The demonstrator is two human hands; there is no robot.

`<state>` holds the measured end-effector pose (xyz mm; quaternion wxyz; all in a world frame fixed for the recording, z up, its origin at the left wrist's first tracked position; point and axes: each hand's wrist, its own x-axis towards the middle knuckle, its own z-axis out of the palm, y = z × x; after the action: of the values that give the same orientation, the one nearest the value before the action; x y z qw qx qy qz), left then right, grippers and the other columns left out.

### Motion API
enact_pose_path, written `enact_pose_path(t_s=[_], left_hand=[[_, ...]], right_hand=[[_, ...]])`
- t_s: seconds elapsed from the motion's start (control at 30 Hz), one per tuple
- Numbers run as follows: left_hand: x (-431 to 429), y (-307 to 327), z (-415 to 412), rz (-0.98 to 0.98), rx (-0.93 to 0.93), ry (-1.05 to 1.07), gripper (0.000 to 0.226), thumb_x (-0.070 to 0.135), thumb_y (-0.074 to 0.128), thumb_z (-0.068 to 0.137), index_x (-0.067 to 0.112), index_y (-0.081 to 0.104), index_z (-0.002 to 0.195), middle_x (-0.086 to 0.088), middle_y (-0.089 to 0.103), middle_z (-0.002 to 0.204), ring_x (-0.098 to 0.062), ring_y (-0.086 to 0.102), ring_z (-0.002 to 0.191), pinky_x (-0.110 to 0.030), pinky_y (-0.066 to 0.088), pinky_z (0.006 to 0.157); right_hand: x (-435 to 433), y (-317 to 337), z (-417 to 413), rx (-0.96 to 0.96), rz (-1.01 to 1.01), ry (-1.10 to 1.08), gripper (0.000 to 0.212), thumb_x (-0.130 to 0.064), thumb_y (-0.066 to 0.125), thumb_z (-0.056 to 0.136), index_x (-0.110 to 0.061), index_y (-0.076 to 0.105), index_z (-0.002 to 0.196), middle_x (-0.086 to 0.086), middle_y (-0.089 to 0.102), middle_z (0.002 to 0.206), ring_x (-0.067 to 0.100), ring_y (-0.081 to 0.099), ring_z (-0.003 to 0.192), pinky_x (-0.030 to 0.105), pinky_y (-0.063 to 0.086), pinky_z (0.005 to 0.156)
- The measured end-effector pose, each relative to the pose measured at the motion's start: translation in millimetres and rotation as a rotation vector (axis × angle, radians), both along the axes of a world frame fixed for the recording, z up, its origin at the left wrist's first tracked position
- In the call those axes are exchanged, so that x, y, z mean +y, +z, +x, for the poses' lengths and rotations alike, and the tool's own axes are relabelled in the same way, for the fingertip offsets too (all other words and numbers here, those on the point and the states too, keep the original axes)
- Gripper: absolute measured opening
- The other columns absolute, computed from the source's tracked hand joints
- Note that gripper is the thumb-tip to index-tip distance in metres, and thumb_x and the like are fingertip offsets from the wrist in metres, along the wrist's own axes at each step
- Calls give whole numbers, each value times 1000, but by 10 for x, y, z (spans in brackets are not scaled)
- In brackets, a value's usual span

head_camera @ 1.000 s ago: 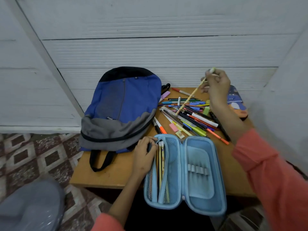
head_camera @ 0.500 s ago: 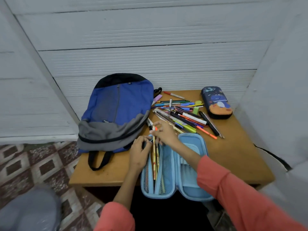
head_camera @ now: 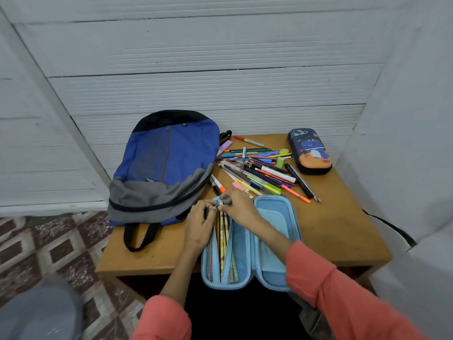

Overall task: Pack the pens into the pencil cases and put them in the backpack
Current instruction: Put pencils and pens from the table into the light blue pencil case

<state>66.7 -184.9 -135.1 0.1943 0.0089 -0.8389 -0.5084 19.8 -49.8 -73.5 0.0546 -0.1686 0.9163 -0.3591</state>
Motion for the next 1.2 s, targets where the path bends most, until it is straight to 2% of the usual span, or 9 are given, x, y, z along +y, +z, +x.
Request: enact_pose_path(t_s=[0.2,0.33,0.53,0.63,0.8,0.9,1.07,1.13,1.2], left_hand=[[3,-1,8,-25,5,-10,12,36,43,92,35,50,83,15,61,103,-11,54,100,-33,44,84],[3,-6,7,-38,9,-11,15,42,40,92,35,50,83,13,61,103,-11,53,100,-34,44,85],[10,4,17,-37,19,-12,19,46,37,92,32,49,85,10,56,92,-14,53,92,-39,45,80],[15,17,28,-24,49,-27,19,44,38,94,31,49,85,8,55,91,-17,53,91,-40,45,79],[2,6,34,-116,75,9,23,45,36,94,30,53,91,16,56,97,-7,47,96,-28,35,82],[-2,0,31,-119,81,8,27,47,36,94,27,55,93,17,56,98,-3,46,97,-23,32,83],[4,31,20,-58,83,-16,18,44,42,91,33,55,86,17,58,93,-4,49,95,-18,36,79],[9,42,24,-56,87,-19,16,44,43,91,34,54,84,15,58,91,-4,48,93,-14,36,77],[12,41,29,-58,86,-20,17,44,43,90,32,53,83,13,57,89,-4,48,93,-12,35,75]], right_hand=[[9,11,18,-39,-75,-32,22,-18,74,83,-13,62,100,9,63,102,19,59,86,32,47,74],[42,45,5,-138,-110,-37,17,-18,73,83,-18,58,92,4,59,90,13,53,66,31,49,64],[22,97,-9,-185,-65,-64,20,-18,75,80,-20,56,87,3,60,92,20,61,85,38,55,77],[5,167,-19,-227,-24,-61,20,-16,74,81,-15,59,94,6,64,97,24,65,84,39,59,72],[-57,234,-14,-195,108,-41,22,-17,71,84,-15,51,92,7,59,95,26,63,86,40,58,73],[-106,177,1,-123,170,-63,27,-20,69,83,-16,45,94,10,59,106,27,59,92,38,49,76],[-90,97,36,-76,113,-69,23,-22,67,86,-16,46,92,10,60,106,28,60,96,41,50,81],[-10,153,30,-186,21,-57,18,-23,69,87,-15,54,93,8,62,101,25,61,97,41,53,82],[99,232,49,-304,-68,-47,13,-15,70,86,-13,60,94,6,62,94,26,65,93,38,57,78]])
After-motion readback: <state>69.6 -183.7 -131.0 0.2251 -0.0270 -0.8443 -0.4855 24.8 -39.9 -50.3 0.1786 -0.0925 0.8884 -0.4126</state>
